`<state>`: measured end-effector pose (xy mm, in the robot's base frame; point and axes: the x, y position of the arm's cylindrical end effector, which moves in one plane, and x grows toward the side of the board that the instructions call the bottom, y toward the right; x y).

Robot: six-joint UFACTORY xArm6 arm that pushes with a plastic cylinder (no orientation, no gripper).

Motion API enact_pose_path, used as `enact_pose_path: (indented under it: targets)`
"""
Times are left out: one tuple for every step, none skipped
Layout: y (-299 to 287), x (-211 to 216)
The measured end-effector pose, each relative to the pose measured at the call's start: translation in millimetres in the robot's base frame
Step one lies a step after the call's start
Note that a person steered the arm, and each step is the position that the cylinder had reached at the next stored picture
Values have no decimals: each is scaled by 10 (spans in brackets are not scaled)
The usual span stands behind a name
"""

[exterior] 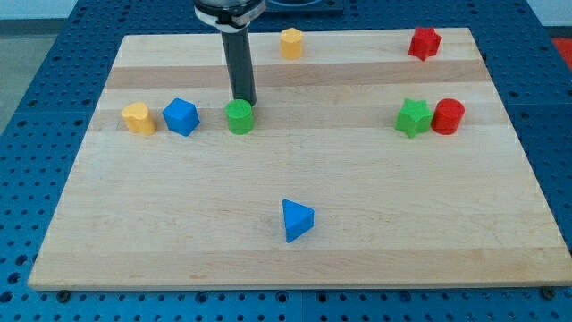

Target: Move the green circle slightly towards left

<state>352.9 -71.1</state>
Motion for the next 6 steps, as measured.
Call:
enact_pose_path:
  targets:
    - [302, -5]
    - [393, 127]
    - [393, 273]
    - [393, 390]
    - [393, 419]
    - [382, 419]
